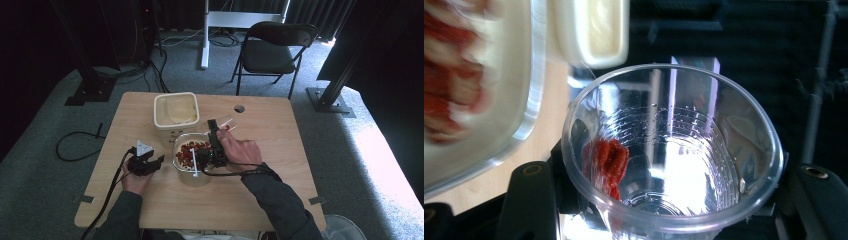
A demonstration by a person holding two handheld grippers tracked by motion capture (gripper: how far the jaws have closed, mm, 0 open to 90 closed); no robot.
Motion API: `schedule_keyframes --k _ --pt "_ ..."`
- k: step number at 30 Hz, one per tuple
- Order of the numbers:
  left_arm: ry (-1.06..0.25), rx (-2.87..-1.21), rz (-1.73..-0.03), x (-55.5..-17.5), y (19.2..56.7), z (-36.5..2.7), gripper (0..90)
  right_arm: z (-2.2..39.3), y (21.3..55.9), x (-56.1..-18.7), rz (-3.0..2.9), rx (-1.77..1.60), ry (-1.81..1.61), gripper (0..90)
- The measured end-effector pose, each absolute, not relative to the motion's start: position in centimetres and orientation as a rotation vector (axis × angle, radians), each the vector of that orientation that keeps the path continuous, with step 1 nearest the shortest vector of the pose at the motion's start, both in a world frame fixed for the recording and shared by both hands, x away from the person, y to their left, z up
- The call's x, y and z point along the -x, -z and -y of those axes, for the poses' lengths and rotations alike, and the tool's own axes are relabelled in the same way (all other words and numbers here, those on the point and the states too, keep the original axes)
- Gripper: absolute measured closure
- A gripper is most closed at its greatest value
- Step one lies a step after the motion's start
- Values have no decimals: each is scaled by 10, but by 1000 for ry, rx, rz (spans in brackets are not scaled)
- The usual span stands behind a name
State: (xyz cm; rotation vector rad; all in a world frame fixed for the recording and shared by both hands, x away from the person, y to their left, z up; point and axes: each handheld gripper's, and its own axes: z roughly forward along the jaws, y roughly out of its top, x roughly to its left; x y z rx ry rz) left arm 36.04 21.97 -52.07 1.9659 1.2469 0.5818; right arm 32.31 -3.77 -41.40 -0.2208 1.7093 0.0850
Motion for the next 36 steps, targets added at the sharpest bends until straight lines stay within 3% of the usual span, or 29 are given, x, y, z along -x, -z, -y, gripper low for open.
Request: schedule_keyframes --k 20,36 --pt "-591 -1967 -1252 -360 520 -221 493 45 408 -330 -1761 66 -306 346" --pt "-592 -1968 -1245 -359 520 -220 493 113 372 -372 -2072 -495 -1187 342"
